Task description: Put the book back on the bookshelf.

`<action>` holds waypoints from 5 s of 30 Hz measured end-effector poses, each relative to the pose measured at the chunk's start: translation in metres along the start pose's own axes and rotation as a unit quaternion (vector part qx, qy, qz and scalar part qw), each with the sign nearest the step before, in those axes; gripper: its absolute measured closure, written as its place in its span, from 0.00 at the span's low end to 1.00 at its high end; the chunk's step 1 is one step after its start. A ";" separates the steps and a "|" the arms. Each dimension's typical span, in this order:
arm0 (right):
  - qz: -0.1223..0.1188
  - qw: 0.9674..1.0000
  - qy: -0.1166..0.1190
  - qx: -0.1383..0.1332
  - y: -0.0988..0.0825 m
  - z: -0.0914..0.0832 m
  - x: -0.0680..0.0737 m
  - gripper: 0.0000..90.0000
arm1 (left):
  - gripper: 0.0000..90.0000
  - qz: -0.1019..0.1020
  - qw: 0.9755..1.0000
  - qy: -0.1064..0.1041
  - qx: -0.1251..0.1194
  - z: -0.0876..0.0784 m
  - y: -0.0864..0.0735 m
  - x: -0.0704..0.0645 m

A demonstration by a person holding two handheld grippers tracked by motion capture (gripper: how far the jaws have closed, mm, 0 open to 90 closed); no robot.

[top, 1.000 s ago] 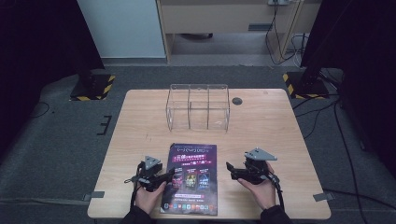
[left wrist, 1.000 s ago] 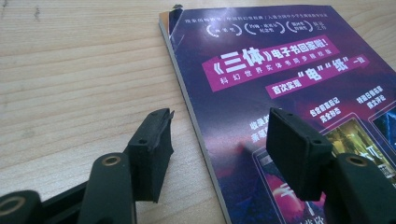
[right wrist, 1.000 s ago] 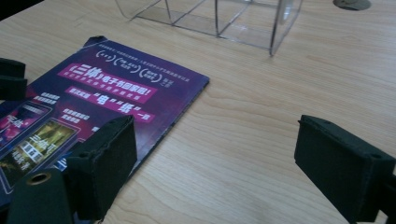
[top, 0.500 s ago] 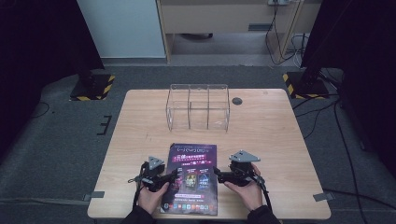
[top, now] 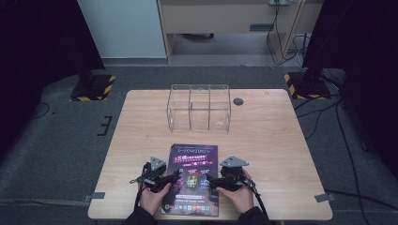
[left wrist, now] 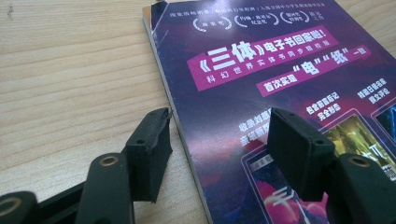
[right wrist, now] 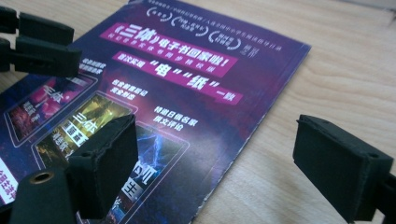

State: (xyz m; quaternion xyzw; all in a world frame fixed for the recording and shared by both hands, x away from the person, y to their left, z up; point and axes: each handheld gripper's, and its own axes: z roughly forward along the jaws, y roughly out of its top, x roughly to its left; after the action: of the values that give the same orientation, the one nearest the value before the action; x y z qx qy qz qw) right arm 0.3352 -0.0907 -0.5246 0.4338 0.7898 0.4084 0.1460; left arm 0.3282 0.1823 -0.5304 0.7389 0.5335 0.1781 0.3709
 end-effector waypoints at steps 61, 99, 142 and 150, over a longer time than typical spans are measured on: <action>0.001 1.000 -0.004 0.016 -0.005 0.016 0.014 0.20 | 0.54 -0.102 0.988 -0.095 -0.066 -0.016 -0.007 0.011; 0.007 1.000 0.006 0.009 -0.006 0.014 0.009 0.25 | 0.90 -0.037 0.991 -0.129 -0.007 -0.009 0.004 -0.009; 0.050 0.990 0.126 -0.049 0.002 0.009 -0.010 0.17 | 0.93 -0.011 0.977 -0.152 -0.146 -0.059 0.028 -0.019; 0.066 0.984 0.162 -0.035 0.001 0.018 -0.008 0.19 | 0.93 -0.010 0.978 -0.150 -0.143 -0.057 0.027 -0.019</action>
State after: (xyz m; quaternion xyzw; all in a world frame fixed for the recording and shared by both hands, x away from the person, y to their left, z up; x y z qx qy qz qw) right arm 0.3514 -0.0874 -0.5362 0.4077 0.7579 0.5093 0.0045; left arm 0.3009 0.1811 -0.4701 0.6912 0.4480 0.1357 0.5506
